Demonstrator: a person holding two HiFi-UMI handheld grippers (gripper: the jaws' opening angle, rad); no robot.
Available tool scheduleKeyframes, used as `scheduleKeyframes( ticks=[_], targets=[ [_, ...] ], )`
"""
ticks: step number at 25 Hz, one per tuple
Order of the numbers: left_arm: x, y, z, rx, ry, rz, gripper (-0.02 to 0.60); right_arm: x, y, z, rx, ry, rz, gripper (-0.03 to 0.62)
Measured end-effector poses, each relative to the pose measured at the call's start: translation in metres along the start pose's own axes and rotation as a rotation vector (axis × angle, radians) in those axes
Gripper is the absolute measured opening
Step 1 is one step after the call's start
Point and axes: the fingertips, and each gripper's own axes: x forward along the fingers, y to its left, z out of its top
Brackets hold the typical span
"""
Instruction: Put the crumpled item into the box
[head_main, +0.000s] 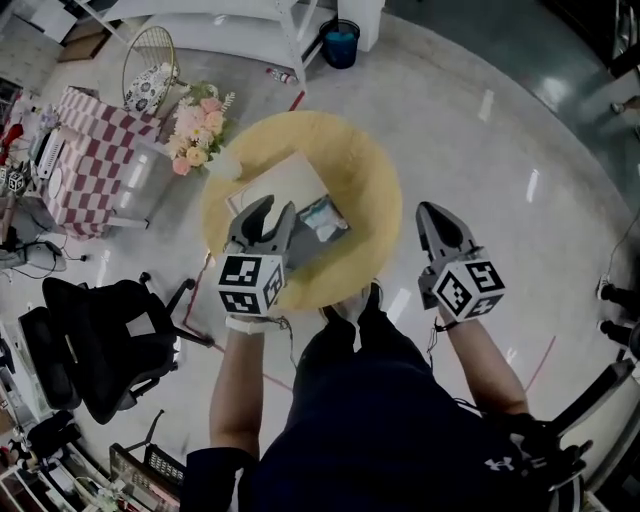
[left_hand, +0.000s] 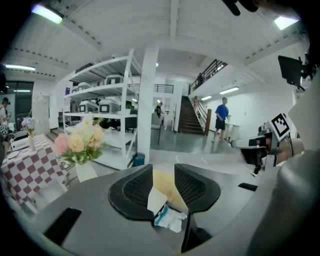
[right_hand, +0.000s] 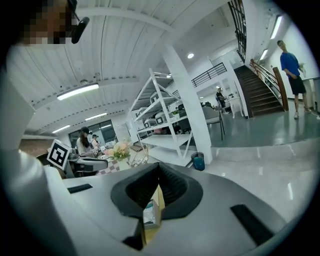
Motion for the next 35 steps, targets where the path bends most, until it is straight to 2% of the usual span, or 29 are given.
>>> scheduleKeyframes(
  ticks=[8, 15, 23, 35],
  targets=[
    [-0.067, 0.012, 0.051, -0.038, -0.166, 0.094, 0.131, 0.0, 0.031, 0.035, -0.058, -0.059, 0.06, 0.003],
    [-0.121, 0.021, 0.08, -0.097, -0.311, 0.173, 0.082, 0.004, 0.059, 0.064, -0.082, -0.115, 0.108, 0.003],
    [-0.15, 0.022, 0.096, -0.078, -0.394, 0.216, 0.043, 0.006, 0.085, 0.092, -0.109, -0.179, 0.165, 0.003],
    [-0.169, 0.024, 0.123, -0.057, -0.475, 0.252, 0.034, 0.001, 0.104, 0.124, -0.167, -0.264, 0.217, 0.003]
  ],
)
